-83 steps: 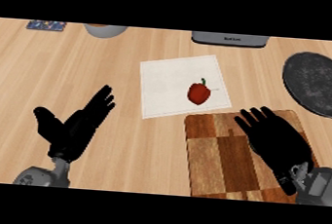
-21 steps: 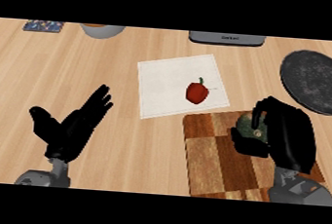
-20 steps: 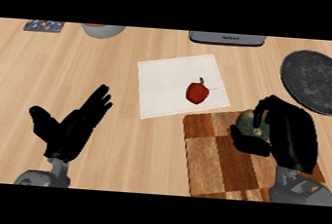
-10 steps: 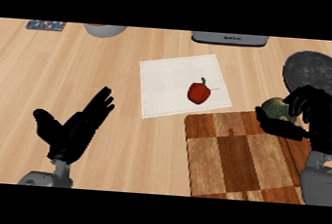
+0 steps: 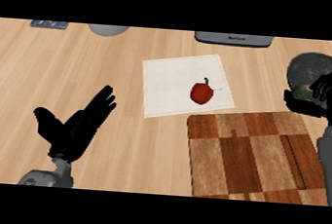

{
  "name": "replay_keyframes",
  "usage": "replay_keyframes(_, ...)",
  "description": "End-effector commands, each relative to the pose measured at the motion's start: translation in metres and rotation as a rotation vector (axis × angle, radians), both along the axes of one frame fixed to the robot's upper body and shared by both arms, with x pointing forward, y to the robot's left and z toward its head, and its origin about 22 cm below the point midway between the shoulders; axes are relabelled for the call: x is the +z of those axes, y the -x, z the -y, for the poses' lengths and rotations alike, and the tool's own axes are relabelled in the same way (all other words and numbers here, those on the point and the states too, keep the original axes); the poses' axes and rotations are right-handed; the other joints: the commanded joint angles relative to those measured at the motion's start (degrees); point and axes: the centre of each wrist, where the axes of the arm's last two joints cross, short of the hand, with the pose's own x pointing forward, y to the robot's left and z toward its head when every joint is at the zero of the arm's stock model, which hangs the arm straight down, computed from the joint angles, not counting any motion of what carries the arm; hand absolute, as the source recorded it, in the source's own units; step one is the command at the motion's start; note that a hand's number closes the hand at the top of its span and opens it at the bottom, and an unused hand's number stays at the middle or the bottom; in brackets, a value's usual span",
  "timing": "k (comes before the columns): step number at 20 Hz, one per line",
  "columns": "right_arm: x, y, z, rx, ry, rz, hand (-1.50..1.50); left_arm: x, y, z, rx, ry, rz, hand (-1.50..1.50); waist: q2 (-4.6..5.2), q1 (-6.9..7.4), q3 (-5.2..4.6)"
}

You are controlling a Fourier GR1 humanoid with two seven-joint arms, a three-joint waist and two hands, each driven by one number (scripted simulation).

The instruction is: Pick the squash from the cutting board and place it in the pan

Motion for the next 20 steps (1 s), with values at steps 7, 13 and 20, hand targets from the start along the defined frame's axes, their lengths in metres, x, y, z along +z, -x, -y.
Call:
replay_keyframes(7,-0.017,-0.022,0.071,-0.231,-0.004,0.173,1.5,0.011,-0.013,0.007,-0.003,-0.003,0.005,0.0,0.72,1.23,0.2)
replay_keyframes(13,0.007,-0.037,0.093,-0.225,0.008,0.187,1.5,0.007,-0.019,0.025,-0.054,-0.002,0.03,0.0,1.37,2.4,0.26)
replay_keyframes(20,-0.018,-0.005,0.129,-0.328,0.022,-0.077,-1.5,0.016,-0.017,0.022,-0.089,0.001,0.051,0.0,2.46,4.54,0.27)
